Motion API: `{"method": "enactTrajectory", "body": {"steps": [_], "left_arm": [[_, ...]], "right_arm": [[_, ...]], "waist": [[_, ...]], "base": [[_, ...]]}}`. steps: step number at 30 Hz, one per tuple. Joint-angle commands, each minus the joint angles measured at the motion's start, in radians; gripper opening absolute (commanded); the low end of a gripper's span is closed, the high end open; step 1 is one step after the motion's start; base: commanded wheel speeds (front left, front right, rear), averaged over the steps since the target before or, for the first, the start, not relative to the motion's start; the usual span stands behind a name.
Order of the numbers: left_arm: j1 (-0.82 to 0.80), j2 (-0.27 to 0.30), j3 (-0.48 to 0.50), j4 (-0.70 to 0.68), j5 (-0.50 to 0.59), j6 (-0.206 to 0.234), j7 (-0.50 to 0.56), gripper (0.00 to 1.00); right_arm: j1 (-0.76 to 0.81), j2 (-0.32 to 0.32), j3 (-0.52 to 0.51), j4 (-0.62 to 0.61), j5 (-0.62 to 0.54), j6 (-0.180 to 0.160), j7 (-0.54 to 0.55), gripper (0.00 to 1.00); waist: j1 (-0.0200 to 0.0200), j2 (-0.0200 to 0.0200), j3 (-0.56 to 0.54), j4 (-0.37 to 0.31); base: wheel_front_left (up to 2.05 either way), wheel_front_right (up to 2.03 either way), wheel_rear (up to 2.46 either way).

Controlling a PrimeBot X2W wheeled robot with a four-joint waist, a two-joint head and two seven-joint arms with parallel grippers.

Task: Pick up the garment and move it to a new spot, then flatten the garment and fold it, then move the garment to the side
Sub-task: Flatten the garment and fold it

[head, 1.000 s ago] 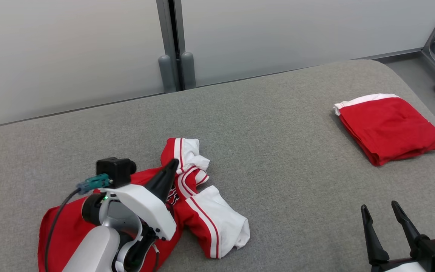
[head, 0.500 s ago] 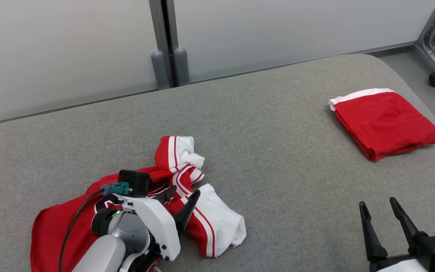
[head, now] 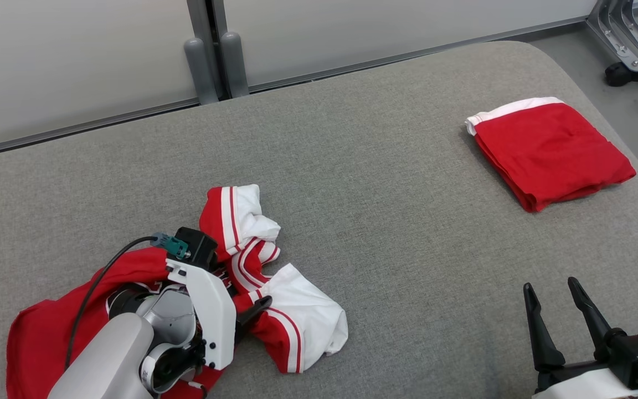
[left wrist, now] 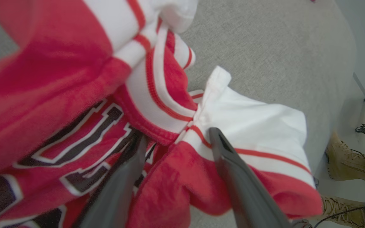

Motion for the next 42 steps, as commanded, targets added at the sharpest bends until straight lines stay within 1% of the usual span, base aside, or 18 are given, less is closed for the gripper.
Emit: {"method": "enactTrajectory", "body": {"steps": [1,3,4,5,6,7,8,9,13,18,26,30,33,34,35,36,37,42], "left_arm": [[-0.014,0.011,-0.010,-0.007,-0.037,-0.007,0.011,1.00],[-0.018,0.018,-0.023,-0.021,-0.069,-0.008,0.024,0.86],[-0.021,0.024,-0.032,-0.031,-0.082,-0.008,0.025,0.64],[-0.021,0.024,-0.032,-0.031,-0.082,-0.008,0.025,0.64],[-0.026,0.039,-0.054,-0.050,-0.096,-0.008,0.030,0.38],[-0.025,0.042,-0.067,-0.063,-0.107,-0.007,0.030,0.18],[-0.025,0.042,-0.067,-0.063,-0.107,-0.007,0.030,0.18],[-0.025,0.045,-0.079,-0.076,-0.117,-0.008,0.029,0.00],[-0.016,0.064,-0.106,-0.126,-0.161,-0.007,0.004,0.00],[-0.003,0.040,-0.063,-0.115,-0.142,0.010,-0.148,0.00],[-0.029,-0.012,-0.041,0.011,0.059,0.110,-0.500,0.00],[-0.010,-0.044,-0.093,0.038,0.164,0.131,-0.644,0.00],[0.022,-0.068,-0.144,0.035,0.228,0.126,-0.752,0.00],[0.036,-0.078,-0.164,0.036,0.239,0.113,-0.776,0.18],[0.050,-0.089,-0.179,0.039,0.248,0.103,-0.795,0.45],[0.063,-0.093,-0.203,0.047,0.262,0.083,-0.806,0.89],[0.084,-0.101,-0.224,0.058,0.257,0.065,-0.812,1.00],[0.134,-0.104,-0.293,0.100,0.258,0.020,-0.827,1.00]], "right_arm": [[-0.011,-0.005,-0.002,-0.002,0.007,0.000,0.000,1.00],[-0.012,-0.005,-0.003,-0.003,0.007,0.000,0.000,1.00],[-0.013,-0.005,-0.004,-0.003,0.007,0.000,0.000,1.00],[-0.013,-0.005,-0.004,-0.003,0.007,0.000,0.000,1.00],[-0.014,-0.005,-0.007,-0.004,0.003,0.000,0.000,1.00],[-0.015,-0.005,-0.010,-0.005,0.001,0.000,0.000,1.00],[-0.015,-0.005,-0.010,-0.005,0.001,0.000,0.000,1.00],[-0.015,-0.005,-0.012,-0.005,-0.001,0.000,0.000,1.00],[-0.014,-0.005,-0.017,-0.004,-0.009,0.000,0.000,1.00],[-0.002,-0.005,-0.023,-0.006,-0.015,0.000,0.000,1.00],[0.003,-0.008,-0.018,-0.004,-0.034,0.000,0.000,1.00],[0.005,-0.013,-0.012,-0.002,-0.035,0.000,0.000,1.00],[0.011,-0.015,-0.014,-0.002,-0.031,0.000,0.000,1.00],[0.013,-0.015,-0.015,-0.003,-0.030,0.000,0.000,1.00],[0.014,-0.015,-0.017,-0.003,-0.029,0.000,0.000,1.00],[0.017,-0.015,-0.018,-0.003,-0.029,0.000,0.000,1.00],[0.020,-0.015,-0.018,-0.002,-0.028,0.000,0.000,1.00],[0.027,-0.012,-0.017,0.002,-0.025,0.000,0.000,1.00]], "waist": [[0.0000,-0.0001,0.007,-0.005],[0.0000,-0.0001,0.009,-0.006],[0.0000,-0.0001,0.010,-0.006],[0.0000,-0.0001,0.010,-0.006],[0.0000,-0.0001,0.012,-0.004],[0.0000,-0.0001,0.012,-0.002],[0.0000,-0.0001,0.012,-0.002],[0.0000,-0.0001,0.012,0.001],[0.0000,-0.0001,0.008,0.015],[0.0000,-0.0001,-0.007,0.037],[0.0000,-0.0001,-0.035,0.057],[0.0000,-0.0001,-0.046,0.052],[0.0000,-0.0001,-0.051,0.046],[0.0000,-0.0001,-0.051,0.044],[0.0000,-0.0001,-0.052,0.043],[0.0000,-0.0001,-0.052,0.041],[0.0000,-0.0001,-0.053,0.038],[0.0000,-0.0001,-0.057,0.027]], "base": [[0.00,0.00,0.00],[0.00,0.00,0.00],[0.00,0.00,0.00],[0.00,0.00,0.00],[0.00,0.00,0.00],[0.00,0.00,0.00],[0.00,0.00,0.00],[0.00,0.00,0.00],[0.00,0.00,0.00],[0.00,0.00,0.00],[0.00,0.00,0.00],[0.00,0.00,0.00],[0.00,0.00,0.00],[0.00,0.00,0.00],[0.00,0.00,0.00],[0.00,0.00,0.00],[0.00,0.00,0.00],[0.00,0.00,0.00]]}}
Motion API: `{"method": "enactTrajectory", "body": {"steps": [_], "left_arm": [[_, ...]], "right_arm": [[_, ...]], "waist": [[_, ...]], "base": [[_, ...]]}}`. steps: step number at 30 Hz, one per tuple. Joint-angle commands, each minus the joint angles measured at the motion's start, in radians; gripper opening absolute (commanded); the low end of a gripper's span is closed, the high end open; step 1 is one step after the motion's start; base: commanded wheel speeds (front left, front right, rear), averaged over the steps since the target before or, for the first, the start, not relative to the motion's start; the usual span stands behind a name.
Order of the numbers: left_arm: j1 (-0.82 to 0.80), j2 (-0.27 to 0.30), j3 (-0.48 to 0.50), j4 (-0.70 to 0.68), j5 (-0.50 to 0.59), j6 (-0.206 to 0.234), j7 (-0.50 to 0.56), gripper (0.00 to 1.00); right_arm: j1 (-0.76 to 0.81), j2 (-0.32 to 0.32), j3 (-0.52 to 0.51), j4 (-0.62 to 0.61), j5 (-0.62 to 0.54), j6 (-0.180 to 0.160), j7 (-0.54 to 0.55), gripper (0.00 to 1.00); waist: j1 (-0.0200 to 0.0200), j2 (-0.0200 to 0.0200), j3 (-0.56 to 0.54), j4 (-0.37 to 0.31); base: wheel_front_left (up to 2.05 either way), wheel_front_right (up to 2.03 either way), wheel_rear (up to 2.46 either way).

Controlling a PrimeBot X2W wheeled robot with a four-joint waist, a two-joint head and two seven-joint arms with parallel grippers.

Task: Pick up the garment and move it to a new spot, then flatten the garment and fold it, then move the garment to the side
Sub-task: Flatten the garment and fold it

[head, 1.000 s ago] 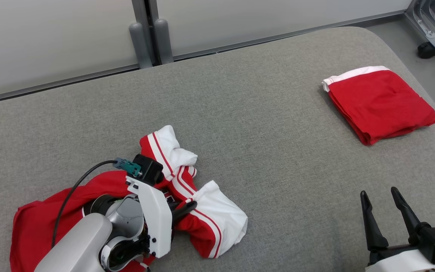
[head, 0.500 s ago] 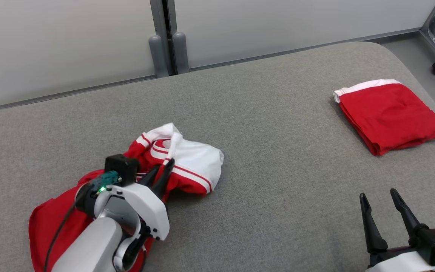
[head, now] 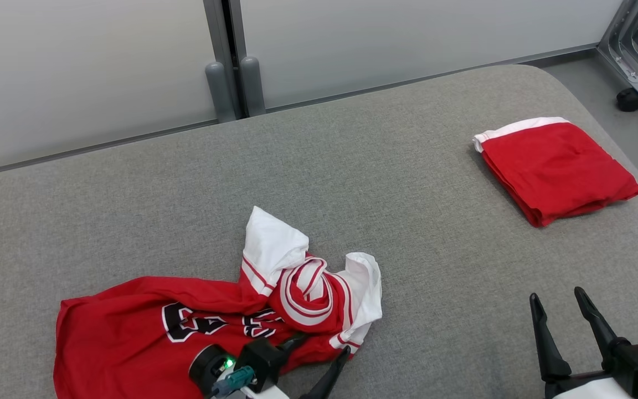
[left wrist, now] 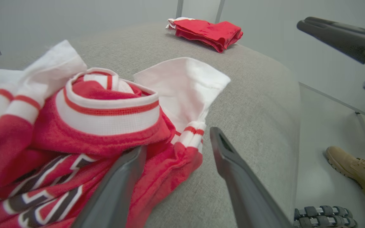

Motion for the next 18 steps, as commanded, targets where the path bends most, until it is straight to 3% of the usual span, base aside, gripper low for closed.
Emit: {"method": "enactTrajectory", "body": {"steps": [1,13,18], "left_arm": [[0.013,0.008,-0.010,0.005,-0.008,-0.010,-0.006,1.00],[0.010,0.011,-0.020,-0.098,-0.036,-0.029,-0.023,1.00],[-0.037,-0.009,-0.045,-0.078,-0.034,-0.031,-0.005,1.00]], "right_arm": [[0.007,-0.003,-0.002,0.000,0.003,0.000,0.000,1.00],[0.015,0.001,-0.002,0.006,0.005,0.000,0.000,1.00],[0.001,0.002,0.009,0.010,0.006,0.000,0.000,1.00]], "waist": [[0.0000,0.0000,-0.001,-0.002],[0.0000,0.0000,-0.015,0.005],[0.0000,0.0000,-0.020,-0.004]], "base": [[0.00,0.00,0.00],[0.00,0.00,0.00],[0.00,0.00,0.00]]}}
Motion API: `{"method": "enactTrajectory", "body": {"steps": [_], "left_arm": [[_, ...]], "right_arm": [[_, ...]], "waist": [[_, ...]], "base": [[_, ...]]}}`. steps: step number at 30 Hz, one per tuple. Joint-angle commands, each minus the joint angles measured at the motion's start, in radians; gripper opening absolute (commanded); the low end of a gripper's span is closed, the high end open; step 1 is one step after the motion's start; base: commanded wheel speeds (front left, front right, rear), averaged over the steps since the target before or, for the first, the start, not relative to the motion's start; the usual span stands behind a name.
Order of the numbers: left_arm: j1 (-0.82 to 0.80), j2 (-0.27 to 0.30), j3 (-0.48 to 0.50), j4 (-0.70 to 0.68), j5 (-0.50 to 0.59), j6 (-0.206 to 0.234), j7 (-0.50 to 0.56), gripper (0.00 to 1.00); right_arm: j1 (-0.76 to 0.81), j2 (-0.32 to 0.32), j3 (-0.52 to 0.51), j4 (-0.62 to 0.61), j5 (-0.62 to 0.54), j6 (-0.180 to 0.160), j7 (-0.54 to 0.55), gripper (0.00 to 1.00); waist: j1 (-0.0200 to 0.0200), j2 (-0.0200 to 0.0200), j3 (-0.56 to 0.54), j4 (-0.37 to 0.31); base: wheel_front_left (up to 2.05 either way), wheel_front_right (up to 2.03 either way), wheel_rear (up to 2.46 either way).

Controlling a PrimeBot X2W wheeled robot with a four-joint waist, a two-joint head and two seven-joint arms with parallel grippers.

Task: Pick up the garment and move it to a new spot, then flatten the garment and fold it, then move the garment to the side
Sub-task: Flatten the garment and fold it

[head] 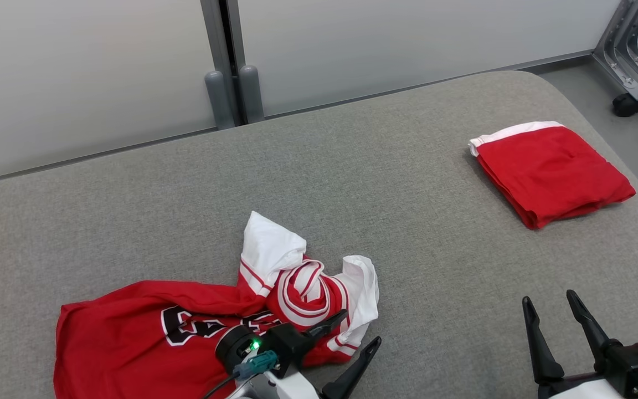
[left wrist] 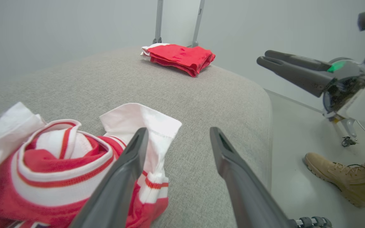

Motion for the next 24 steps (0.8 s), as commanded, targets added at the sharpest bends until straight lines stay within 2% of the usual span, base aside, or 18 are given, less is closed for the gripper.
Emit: {"method": "enactTrajectory", "body": {"steps": [1,3,9,10,11,15,21,22,23,24], "left_arm": [[-0.018,0.001,-0.004,0.014,0.008,-0.004,0.010,1.00],[-0.040,-0.015,-0.013,0.055,0.002,-0.001,0.047,1.00],[-0.104,-0.060,-0.010,0.174,0.000,0.042,0.110,1.00],[-0.127,-0.071,-0.022,0.200,0.014,0.047,0.112,0.38],[-0.136,-0.076,-0.038,0.208,0.026,0.041,0.114,0.00],[-0.166,-0.072,-0.130,0.235,0.103,0.023,0.114,0.00],[-0.174,-0.068,-0.256,0.264,0.215,0.010,0.025,0.00],[-0.167,-0.071,-0.266,0.269,0.220,0.009,0.012,0.25],[-0.160,-0.076,-0.274,0.271,0.225,0.008,-0.001,0.66],[-0.154,-0.079,-0.277,0.277,0.228,0.008,-0.009,1.00]], "right_arm": [[-0.011,-0.003,-0.001,0.002,0.005,0.000,0.000,1.00],[-0.018,-0.002,0.007,0.003,0.007,0.000,0.000,1.00],[-0.027,-0.001,0.016,0.004,0.019,0.000,0.000,1.00],[-0.028,-0.001,0.015,0.006,0.020,0.000,0.000,1.00],[-0.029,-0.001,0.014,0.006,0.022,0.000,0.000,1.00],[-0.030,-0.001,0.011,0.005,0.033,0.000,0.000,1.00],[-0.031,0.000,0.006,0.007,0.051,0.000,0.000,1.00],[-0.031,0.000,0.007,0.008,0.053,0.000,0.000,1.00],[-0.032,0.000,0.009,0.010,0.054,0.000,0.000,1.00],[-0.033,0.000,0.011,0.012,0.058,0.000,0.000,1.00]], "waist": [[0.0000,-0.0001,0.001,-0.005],[0.0000,-0.0001,0.004,-0.015],[0.0000,-0.0001,0.022,-0.060],[0.0000,-0.0001,0.028,-0.073],[0.0000,-0.0001,0.031,-0.079],[0.0000,-0.0001,0.043,-0.093],[0.0000,-0.0001,0.055,-0.098],[0.0000,-0.0001,0.056,-0.097],[0.0000,-0.0001,0.057,-0.095],[0.0000,-0.0001,0.058,-0.093]], "base": [[0.00,0.00,0.00],[0.00,0.00,0.00],[0.00,0.00,0.00],[0.00,0.00,0.00],[0.00,0.00,0.00],[0.00,0.00,0.00],[0.00,0.00,0.00],[0.00,0.00,0.00],[0.00,0.00,0.00],[0.00,0.00,0.00]]}}
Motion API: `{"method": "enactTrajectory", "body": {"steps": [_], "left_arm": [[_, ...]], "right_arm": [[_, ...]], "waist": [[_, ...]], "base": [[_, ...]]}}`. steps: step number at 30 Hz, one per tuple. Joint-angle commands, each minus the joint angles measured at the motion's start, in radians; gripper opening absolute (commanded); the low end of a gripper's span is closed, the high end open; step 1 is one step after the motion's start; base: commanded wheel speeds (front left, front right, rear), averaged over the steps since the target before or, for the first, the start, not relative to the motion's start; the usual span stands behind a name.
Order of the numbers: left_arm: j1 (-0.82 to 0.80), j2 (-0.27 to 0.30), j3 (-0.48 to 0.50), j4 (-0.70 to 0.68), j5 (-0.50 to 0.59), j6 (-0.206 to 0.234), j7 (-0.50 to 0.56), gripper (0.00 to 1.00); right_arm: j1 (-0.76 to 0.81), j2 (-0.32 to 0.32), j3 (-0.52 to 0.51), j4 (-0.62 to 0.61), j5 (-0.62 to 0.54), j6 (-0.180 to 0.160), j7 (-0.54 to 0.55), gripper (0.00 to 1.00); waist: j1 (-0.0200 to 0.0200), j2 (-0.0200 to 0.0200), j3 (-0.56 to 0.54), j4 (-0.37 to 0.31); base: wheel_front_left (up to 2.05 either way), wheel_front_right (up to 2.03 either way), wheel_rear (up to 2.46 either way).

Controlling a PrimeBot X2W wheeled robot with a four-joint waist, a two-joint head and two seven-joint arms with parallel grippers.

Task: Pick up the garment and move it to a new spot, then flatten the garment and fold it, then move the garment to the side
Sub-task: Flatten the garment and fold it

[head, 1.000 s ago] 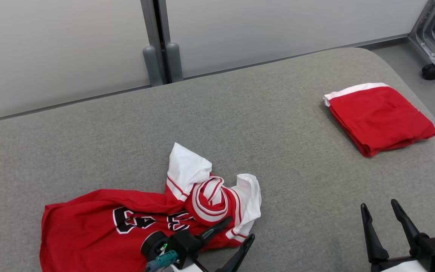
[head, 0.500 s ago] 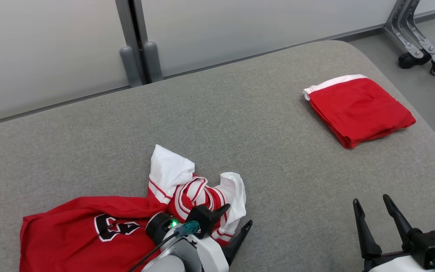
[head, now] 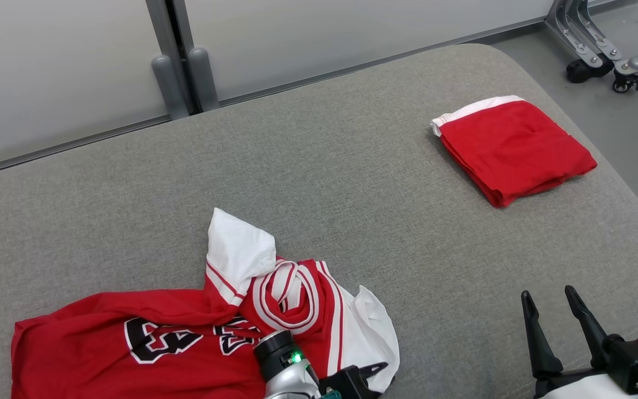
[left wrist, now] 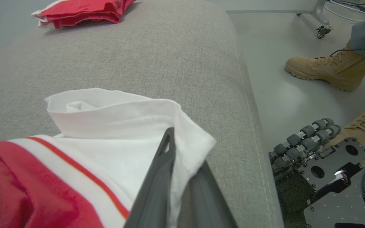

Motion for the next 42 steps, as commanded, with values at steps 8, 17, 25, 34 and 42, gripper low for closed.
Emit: {"method": "enactTrajectory", "body": {"steps": [8,17,25,34,42], "left_arm": [[0.058,-0.034,-0.032,-0.069,-0.157,-0.016,-0.026,1.00],[0.067,-0.016,-0.101,-0.183,-0.436,-0.015,-0.025,1.00],[0.209,0.039,0.279,-0.369,-0.280,0.098,-0.025,1.00],[0.493,0.090,0.655,-0.560,-0.074,0.245,-0.025,1.00],[0.680,0.060,0.919,-0.595,-0.019,0.243,-0.025,1.00]], "right_arm": [[-0.010,-0.003,-0.003,0.014,-0.005,0.000,0.000,1.00],[-0.009,-0.004,-0.007,0.024,-0.022,0.000,0.000,1.00],[0.043,-0.004,-0.042,0.000,-0.042,0.000,0.000,1.00],[0.074,-0.004,-0.078,-0.041,-0.063,0.000,0.000,1.00],[0.090,-0.004,-0.093,-0.033,-0.072,0.000,0.000,1.00]], "waist": [[0.0000,0.0000,-0.007,0.039],[0.0000,0.0000,-0.041,0.082],[0.0000,0.0000,-0.109,0.142],[0.0000,0.0000,-0.160,0.261],[0.0000,0.0000,-0.193,0.338]], "base": [[0.00,0.00,0.00],[0.00,0.00,0.00],[0.00,0.00,0.00],[0.00,0.00,0.00],[0.00,0.00,0.00]]}}
